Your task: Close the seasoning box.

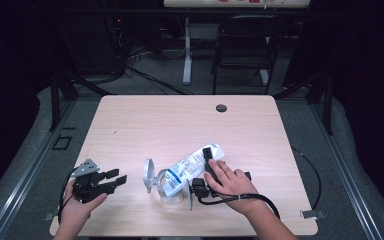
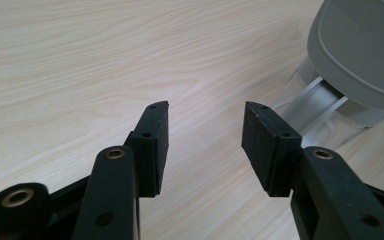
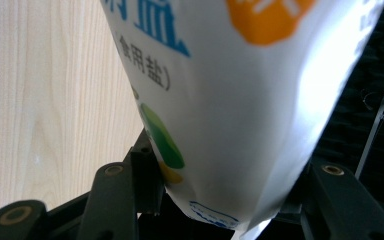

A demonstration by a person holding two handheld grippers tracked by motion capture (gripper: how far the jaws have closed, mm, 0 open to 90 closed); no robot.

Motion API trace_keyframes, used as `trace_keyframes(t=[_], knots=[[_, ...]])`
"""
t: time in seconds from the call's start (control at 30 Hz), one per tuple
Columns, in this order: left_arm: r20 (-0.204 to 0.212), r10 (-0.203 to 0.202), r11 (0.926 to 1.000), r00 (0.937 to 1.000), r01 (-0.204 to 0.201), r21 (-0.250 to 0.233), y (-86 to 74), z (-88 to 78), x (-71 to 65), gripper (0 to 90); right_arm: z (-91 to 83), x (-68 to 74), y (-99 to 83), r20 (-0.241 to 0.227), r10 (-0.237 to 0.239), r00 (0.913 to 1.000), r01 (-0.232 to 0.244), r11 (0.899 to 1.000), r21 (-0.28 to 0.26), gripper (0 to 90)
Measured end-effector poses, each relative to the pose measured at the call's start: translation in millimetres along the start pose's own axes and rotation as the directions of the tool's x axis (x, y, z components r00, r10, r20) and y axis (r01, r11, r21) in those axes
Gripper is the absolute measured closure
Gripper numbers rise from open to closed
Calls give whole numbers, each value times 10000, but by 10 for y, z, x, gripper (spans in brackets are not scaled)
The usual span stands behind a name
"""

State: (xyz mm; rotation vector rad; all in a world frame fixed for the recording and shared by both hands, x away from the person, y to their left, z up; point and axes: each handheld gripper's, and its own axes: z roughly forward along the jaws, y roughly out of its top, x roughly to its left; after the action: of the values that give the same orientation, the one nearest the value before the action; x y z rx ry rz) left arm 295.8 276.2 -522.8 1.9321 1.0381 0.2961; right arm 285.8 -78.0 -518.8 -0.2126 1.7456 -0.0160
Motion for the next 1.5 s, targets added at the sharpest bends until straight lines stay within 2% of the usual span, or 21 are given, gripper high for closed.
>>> trace_keyframes(t=[0.87,1.3,1.5], knots=[[1,-28,10000,10000,28,17,2,-6,6,534,-6,-11,-8,59,-123,9999,123,9999,-29,507],[-243,41,9999,9997,-44,-140,-7,7,27,429,-6,-15,-10,85,-168,9998,169,9998,-54,508],[-338,74,10000,9994,-74,-14,-10,17,26,389,-6,-18,-10,92,-195,9998,196,9998,-53,508]])
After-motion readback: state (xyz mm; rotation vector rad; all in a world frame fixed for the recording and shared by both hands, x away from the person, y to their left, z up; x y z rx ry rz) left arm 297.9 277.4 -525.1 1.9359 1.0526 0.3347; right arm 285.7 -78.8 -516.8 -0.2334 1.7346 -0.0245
